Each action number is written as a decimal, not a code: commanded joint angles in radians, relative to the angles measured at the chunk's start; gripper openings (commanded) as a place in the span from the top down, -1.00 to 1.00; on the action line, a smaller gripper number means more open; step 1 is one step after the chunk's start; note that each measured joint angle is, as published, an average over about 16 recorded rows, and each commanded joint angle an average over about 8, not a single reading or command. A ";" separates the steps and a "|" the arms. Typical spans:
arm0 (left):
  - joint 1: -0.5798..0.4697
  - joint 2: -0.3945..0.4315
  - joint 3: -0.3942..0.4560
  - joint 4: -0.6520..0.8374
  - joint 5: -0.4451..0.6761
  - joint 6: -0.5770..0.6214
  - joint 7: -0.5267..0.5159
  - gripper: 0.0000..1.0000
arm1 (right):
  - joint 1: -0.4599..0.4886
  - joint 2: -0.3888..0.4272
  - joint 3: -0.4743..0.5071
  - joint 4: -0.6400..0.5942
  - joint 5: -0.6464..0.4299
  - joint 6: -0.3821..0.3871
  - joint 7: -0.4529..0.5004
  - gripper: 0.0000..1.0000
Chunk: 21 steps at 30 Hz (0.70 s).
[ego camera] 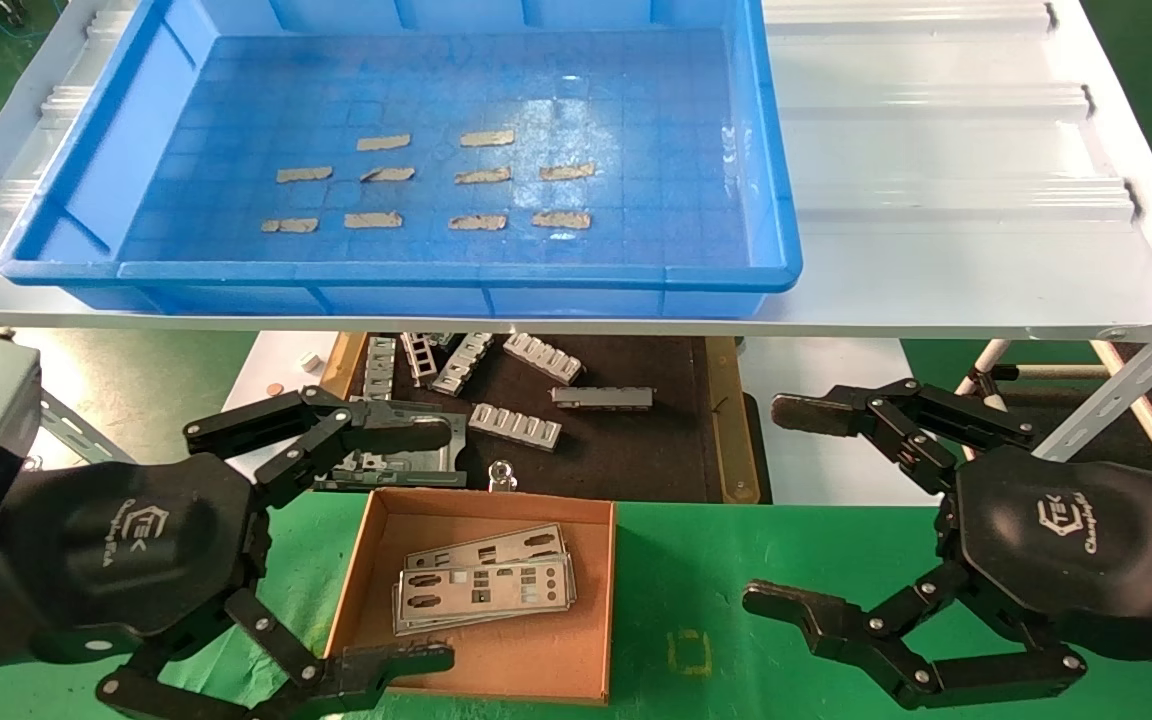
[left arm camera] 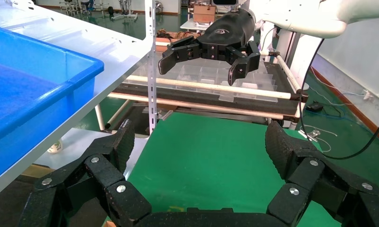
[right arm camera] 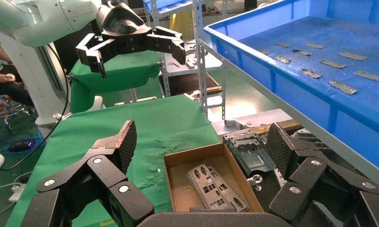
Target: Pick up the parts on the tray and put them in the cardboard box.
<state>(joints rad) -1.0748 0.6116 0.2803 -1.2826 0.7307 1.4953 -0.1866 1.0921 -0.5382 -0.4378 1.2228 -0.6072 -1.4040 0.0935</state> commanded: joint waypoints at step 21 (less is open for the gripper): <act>0.000 0.000 0.000 0.000 0.000 0.000 0.000 -1.00 | 0.000 0.000 0.000 0.000 0.000 0.000 0.000 -1.00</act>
<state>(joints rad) -1.0748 0.6116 0.2803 -1.2826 0.7307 1.4953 -0.1867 1.0921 -0.5382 -0.4378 1.2228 -0.6072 -1.4040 0.0935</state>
